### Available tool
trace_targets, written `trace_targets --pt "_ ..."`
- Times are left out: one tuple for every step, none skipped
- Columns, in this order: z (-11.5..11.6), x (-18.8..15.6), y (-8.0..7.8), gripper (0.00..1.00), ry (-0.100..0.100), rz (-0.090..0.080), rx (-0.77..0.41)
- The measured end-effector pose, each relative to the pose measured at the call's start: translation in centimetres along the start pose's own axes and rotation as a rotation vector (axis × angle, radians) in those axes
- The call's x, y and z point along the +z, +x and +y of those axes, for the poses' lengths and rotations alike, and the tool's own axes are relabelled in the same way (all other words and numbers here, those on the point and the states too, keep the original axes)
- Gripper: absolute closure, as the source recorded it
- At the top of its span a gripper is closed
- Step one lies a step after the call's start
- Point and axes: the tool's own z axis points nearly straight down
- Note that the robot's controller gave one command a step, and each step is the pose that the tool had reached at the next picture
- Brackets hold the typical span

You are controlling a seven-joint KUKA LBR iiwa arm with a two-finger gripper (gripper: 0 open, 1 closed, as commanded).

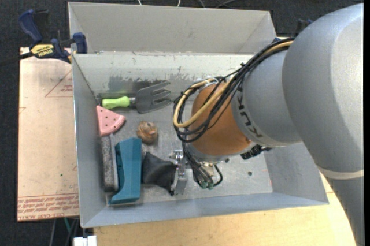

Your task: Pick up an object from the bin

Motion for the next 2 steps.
trace_targets --pt "-0.5 -5.6 -0.8 1.00 0.001 0.002 -0.082" --pt "0.7 -13.2 -2.4 1.00 0.001 0.005 0.047"
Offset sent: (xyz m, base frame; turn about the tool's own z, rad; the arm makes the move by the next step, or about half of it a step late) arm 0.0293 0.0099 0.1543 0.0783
